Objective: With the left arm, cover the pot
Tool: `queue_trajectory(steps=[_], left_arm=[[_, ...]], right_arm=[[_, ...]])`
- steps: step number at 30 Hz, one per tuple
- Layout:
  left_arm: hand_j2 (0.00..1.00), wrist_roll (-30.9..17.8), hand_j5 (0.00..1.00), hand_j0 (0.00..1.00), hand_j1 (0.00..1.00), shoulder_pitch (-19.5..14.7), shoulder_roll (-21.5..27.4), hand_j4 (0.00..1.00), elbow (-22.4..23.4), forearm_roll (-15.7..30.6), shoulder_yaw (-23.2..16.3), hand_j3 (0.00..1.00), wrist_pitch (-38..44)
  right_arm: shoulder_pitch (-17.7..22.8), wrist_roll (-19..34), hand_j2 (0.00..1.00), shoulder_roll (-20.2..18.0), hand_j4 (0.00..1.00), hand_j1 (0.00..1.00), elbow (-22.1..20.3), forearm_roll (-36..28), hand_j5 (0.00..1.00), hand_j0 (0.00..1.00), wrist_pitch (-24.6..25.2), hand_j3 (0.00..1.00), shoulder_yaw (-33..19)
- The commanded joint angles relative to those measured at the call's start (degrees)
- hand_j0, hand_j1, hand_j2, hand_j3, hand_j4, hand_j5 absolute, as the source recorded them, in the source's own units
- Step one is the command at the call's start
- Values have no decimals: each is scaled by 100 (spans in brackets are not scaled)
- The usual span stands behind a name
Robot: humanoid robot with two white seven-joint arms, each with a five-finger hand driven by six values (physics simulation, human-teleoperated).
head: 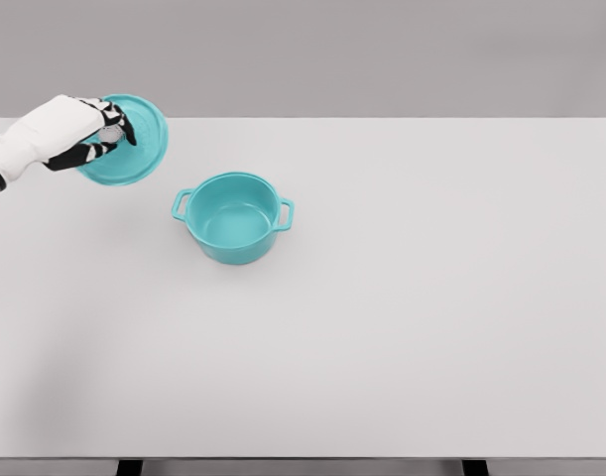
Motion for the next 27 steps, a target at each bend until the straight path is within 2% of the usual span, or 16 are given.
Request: queue_trajectory(steps=[1,7,11,16,27], left_arm=[[46,116,46,46,46,0,5,46,-174,50,-3,46,14],[46,134,46,46,46,97,5,46,-420,138,-3,46,14],[46,318,46,46,46,167,-3,46,-499,129,-20,46,14],[46,415,46,46,46,158,-21,46,-614,155,-178,46,14],[46,468,46,46,46,158,-47,46,-833,604,-662,46,14]], right_arm=[[0,1,100,0,100,100,5,0,100,100,0,100,0],[0,1,100,0,100,100,5,0,100,100,0,100,0],[0,1,100,0,100,100,-4,0,100,100,0,100,0],[0,1,100,0,100,100,-4,0,100,100,0,100,0],[0,1,100,0,100,100,-4,0,100,100,0,100,0]])
